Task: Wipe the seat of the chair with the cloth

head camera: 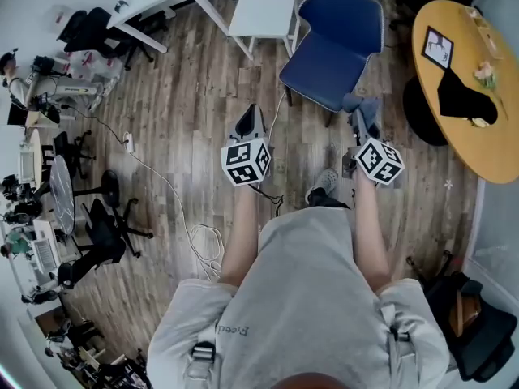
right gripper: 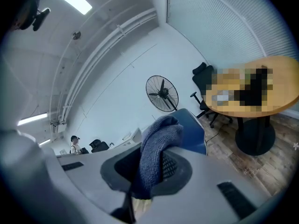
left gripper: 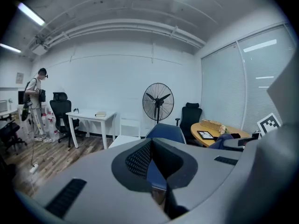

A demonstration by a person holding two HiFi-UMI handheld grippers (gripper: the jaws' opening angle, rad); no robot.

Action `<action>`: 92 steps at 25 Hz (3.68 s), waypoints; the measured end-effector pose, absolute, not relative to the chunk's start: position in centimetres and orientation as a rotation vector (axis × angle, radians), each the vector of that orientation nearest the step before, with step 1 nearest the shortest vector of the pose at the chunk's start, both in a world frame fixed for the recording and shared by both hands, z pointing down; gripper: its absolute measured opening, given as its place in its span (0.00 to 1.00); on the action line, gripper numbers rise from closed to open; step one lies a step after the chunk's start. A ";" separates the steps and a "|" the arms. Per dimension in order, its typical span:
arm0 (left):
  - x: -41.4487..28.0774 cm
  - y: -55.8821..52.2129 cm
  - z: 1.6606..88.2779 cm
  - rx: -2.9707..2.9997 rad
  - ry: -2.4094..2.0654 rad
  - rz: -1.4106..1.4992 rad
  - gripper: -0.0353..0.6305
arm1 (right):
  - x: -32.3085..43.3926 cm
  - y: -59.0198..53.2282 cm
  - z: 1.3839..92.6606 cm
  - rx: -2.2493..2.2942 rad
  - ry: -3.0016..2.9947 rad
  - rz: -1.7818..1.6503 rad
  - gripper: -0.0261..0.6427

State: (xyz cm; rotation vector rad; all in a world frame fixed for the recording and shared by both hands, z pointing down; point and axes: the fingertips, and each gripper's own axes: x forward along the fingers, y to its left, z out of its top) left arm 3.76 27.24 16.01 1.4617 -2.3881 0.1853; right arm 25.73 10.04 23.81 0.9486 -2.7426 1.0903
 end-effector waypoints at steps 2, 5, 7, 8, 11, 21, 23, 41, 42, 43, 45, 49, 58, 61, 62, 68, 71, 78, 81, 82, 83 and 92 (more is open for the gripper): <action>2.5 25.6 16.0 1.461 -2.389 0.208 0.09 | 24.6 8.4 24.1 0.953 -2.740 1.105 0.11; 0.4 23.2 15.5 1.452 -2.408 0.226 0.09 | 23.8 6.0 24.5 0.974 -2.729 1.128 0.11; -0.4 21.6 15.4 1.445 -2.433 0.246 0.09 | 24.0 4.3 25.0 1.004 -2.712 1.151 0.11; -0.7 20.7 15.5 1.444 -2.440 0.255 0.09 | 24.2 3.4 25.3 1.018 -2.704 1.155 0.11; -1.6 18.8 16.7 1.437 -2.426 0.256 0.09 | 25.0 1.2 26.5 1.064 -2.671 1.139 0.11; -5.7 15.6 21.0 1.420 -2.332 0.350 0.09 | 25.5 -2.2 28.5 1.206 -2.570 1.112 0.11; -7.1 14.2 22.0 1.446 -2.298 0.363 0.09 | 24.8 -2.8 28.8 1.251 -2.548 1.088 0.11; -20.3 -0.9 37.2 1.700 -1.776 0.461 0.09 | 6.3 -12.4 35.6 1.216 -2.358 0.863 0.11; -20.3 -1.4 38.2 1.745 -1.738 0.492 0.09 | 4.9 -12.6 36.5 1.185 -2.362 0.854 0.11; -20.2 -1.9 39.3 1.791 -1.696 0.529 0.09 | 3.6 -12.8 37.6 1.149 -2.365 0.841 0.11; -19.9 -3.0 41.7 1.857 -1.621 0.584 0.09 | 1.6 -13.3 39.9 1.093 -2.361 0.826 0.11; -19.5 -4.4 46.9 1.905 -1.527 0.617 0.09 | -0.4 -14.0 44.8 1.050 -2.347 0.809 0.11; -18.7 -4.1 57.2 1.882 -1.379 0.601 0.09 | -0.6 -16.9 54.5 1.142 -2.251 0.802 0.11; -19.2 -4.3 59.3 1.883 -1.364 0.596 0.09 | -2.7 -17.9 56.6 1.085 -2.246 0.686 0.11; -19.5 -4.4 59.8 1.882 -1.365 0.591 0.09 | -3.8 -18.3 57.3 1.046 -2.247 0.635 0.11; -21.4 -5.8 60.1 1.885 -1.378 0.560 0.09 | -11.9 -21.0 61.3 0.777 -2.223 0.299 0.11; -22.6 -5.9 59.6 1.885 -1.378 0.520 0.09 | -15.3 -21.3 64.1 0.596 -2.138 0.129 0.11; -28.0 -4.6 60.0 1.783 -1.465 0.441 0.09 | -22.2 -20.7 69.3 0.225 -1.964 -0.274 0.11; -29.3 -3.7 60.7 1.752 -1.473 0.457 0.09 | -23.1 -19.6 72.7 0.013 -1.849 -0.388 0.11; -29.7 -3.5 60.8 1.745 -1.474 0.464 0.09 | -22.8 -19.0 73.9 -0.071 -1.802 -0.410 0.11; -30.0 -3.3 60.9 1.740 -1.476 0.471 0.09 | -22.6 -18.5 74.7 -0.142 -1.766 -0.435 0.11; -28.5 -4.0 60.9 1.762 -1.464 0.507 0.09 | -20.3 -18.1 75.0 -0.294 -1.632 -0.654 0.11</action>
